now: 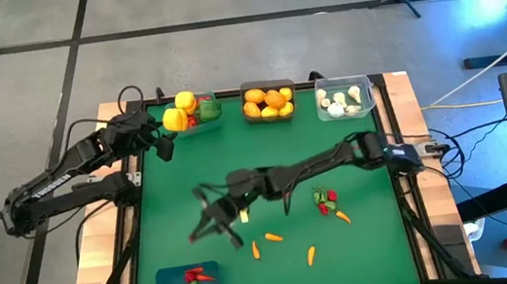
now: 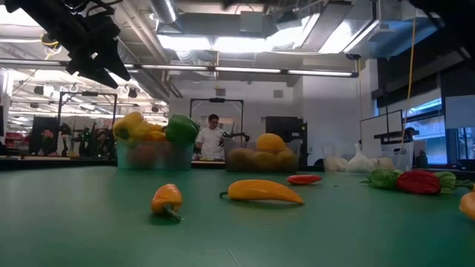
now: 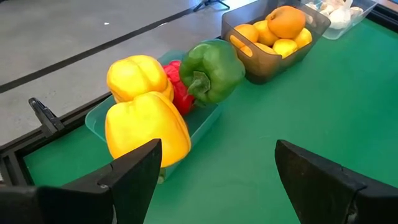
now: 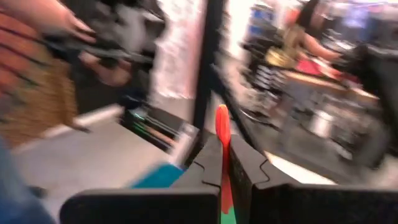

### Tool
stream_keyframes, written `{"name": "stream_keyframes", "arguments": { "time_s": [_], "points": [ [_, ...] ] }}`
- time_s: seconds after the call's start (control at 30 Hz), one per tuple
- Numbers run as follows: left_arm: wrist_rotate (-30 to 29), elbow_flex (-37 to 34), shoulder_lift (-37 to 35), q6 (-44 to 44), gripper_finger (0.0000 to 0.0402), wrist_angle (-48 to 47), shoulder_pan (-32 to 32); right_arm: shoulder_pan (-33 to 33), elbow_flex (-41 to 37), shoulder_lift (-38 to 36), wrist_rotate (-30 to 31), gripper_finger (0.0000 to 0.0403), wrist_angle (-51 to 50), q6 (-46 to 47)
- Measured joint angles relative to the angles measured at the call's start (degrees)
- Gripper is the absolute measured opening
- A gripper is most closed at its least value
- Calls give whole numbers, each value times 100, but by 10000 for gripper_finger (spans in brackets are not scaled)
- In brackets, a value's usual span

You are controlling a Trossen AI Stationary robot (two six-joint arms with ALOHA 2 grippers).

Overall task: Sort produce into baskets
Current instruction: Put the orange chili pepper into the dark blue bin

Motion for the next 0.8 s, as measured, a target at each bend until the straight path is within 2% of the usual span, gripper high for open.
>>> {"name": "stream_keyframes", "arguments": {
  "time_s": [0.13,0.33,0.4,0.47,0.8],
  "points": [
    [-129,0,3,2,308,10,1,116,1062,774,-797,5,73,383],
    [-179,0,4,50,308,10,1,300,2600,1941,-1352,5,-42,884],
    [-180,0,4,48,308,10,1,381,2503,2076,-1370,5,440,1168],
    [-179,0,4,48,308,7,1,434,2405,2151,-1363,5,512,1403],
    [-179,0,4,61,308,7,1,475,2398,2333,-1331,5,-109,1501]
  ]
}}
